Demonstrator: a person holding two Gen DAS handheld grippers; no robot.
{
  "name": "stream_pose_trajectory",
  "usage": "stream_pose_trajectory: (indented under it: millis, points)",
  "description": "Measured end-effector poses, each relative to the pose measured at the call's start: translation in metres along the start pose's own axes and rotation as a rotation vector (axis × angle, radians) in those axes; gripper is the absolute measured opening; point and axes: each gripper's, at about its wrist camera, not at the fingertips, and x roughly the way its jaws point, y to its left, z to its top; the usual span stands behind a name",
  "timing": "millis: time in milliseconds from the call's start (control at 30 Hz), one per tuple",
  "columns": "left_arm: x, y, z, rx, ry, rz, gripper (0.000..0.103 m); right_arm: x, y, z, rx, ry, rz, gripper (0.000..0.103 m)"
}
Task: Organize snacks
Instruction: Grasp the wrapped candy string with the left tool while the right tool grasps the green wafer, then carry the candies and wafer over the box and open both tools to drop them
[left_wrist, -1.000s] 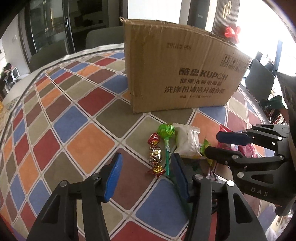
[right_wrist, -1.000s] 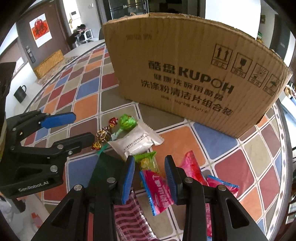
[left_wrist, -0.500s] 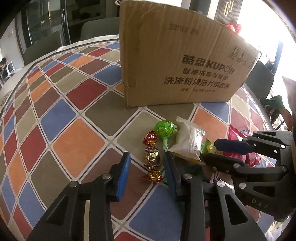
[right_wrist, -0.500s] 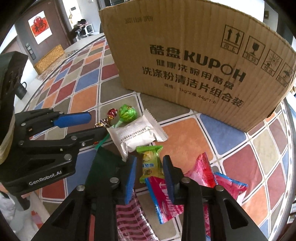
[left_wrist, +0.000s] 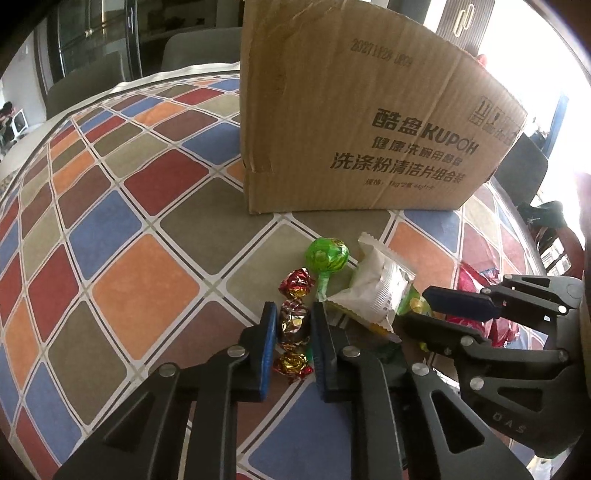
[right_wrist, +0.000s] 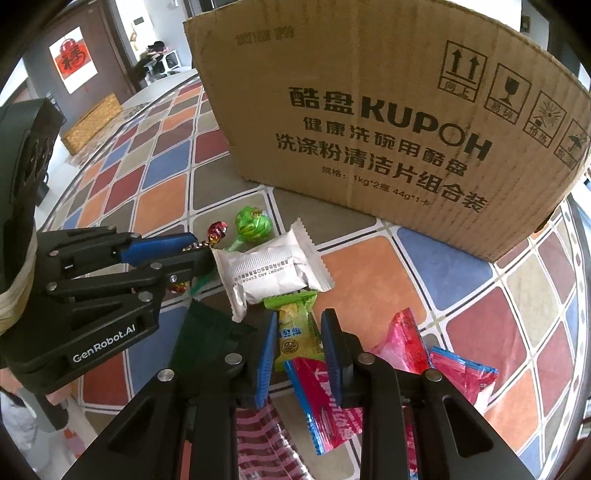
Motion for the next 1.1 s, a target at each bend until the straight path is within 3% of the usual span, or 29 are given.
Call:
stream_pose_trajectory:
  millis: [100,367,1100]
  points:
    - [-0.001,0.001,-0.001,-0.002,-0.002,0.006,0.019,0.001,0.002,0.0,-0.003,-0.006,-0.005,0.021]
    - [-0.017,-0.003,-0.006,0.002,-0.035,0.004,0.019,-0.013,0.001,-0.003,0.027,-0.051,-0.002,0.021]
    - [-0.094,-0.024,0.02,0.035,-0.228,-0.043,0.019,-0.096,-0.007,0.009,0.092,-0.291,-0.017,0.021]
